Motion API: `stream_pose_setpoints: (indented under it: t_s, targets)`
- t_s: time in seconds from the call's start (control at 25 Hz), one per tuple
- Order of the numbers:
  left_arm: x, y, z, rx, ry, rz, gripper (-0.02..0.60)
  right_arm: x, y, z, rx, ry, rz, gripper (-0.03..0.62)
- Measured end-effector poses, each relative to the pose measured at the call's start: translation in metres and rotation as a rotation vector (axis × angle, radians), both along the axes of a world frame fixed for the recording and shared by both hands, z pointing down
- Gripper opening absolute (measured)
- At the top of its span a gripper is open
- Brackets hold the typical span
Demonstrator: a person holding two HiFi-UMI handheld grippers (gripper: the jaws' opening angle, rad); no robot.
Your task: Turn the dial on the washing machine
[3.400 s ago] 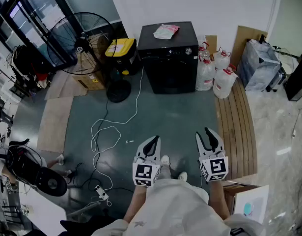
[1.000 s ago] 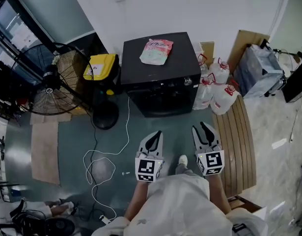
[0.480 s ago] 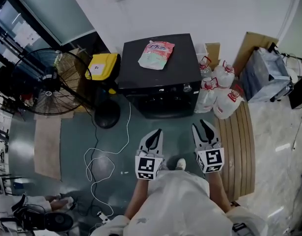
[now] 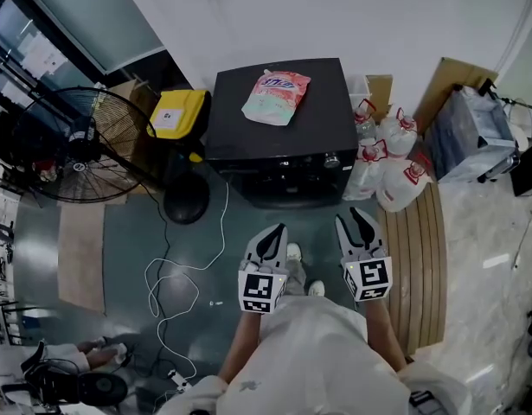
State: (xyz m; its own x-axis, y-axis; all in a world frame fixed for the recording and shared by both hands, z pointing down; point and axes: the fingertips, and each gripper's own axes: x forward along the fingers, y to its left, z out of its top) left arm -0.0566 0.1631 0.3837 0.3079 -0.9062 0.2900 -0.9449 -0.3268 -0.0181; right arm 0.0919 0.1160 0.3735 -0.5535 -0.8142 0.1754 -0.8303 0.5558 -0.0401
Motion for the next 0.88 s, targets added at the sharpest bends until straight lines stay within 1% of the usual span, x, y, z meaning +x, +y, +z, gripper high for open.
stream_pose_setpoints:
  t_s: [0.28, 0.64, 0.88]
  targets:
    - [-0.009, -0.048, 0.01, 0.0, 0.014, 0.042, 0.012, -0.007, -0.043, 0.007, -0.006, 0.024, 0.034, 0.144]
    - [-0.033, -0.117, 0.013, 0.001, 0.04, 0.098, 0.013, -0.031, -0.099, 0.018, -0.035, 0.065, 0.079, 0.16]
    - [-0.054, -0.147, 0.034, -0.028, 0.065, 0.133, 0.013, -0.048, -0.123, 0.039, -0.074, 0.099, 0.121, 0.167]
